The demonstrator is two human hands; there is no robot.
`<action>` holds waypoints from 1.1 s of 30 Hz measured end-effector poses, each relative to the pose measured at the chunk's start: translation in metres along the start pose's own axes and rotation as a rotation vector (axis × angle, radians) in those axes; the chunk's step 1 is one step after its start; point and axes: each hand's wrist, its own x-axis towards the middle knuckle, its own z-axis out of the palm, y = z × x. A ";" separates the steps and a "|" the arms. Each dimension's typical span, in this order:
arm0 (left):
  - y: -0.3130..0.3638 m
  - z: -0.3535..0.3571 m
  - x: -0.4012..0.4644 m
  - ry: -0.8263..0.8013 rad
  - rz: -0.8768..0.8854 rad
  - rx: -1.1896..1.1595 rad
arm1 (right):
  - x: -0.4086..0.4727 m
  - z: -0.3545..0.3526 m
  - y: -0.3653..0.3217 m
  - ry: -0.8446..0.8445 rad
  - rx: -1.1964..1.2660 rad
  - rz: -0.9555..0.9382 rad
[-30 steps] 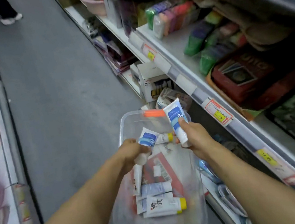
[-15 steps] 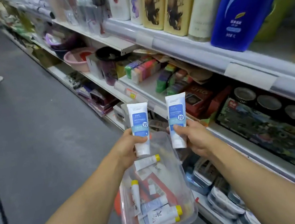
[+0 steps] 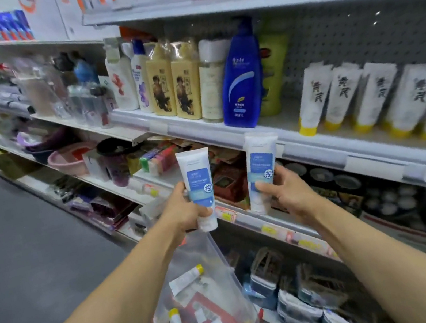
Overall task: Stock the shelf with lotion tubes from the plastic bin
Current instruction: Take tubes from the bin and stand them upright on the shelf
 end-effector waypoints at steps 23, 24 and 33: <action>0.094 0.260 -0.019 -0.478 0.313 0.234 | -0.105 -0.245 -0.048 0.591 -0.288 -0.121; 0.096 0.275 -0.019 -0.491 0.322 0.248 | -0.108 -0.260 -0.048 0.612 -0.293 -0.115; 0.111 0.413 -0.022 -0.557 0.406 0.206 | -0.135 -0.379 -0.041 0.800 -0.297 -0.096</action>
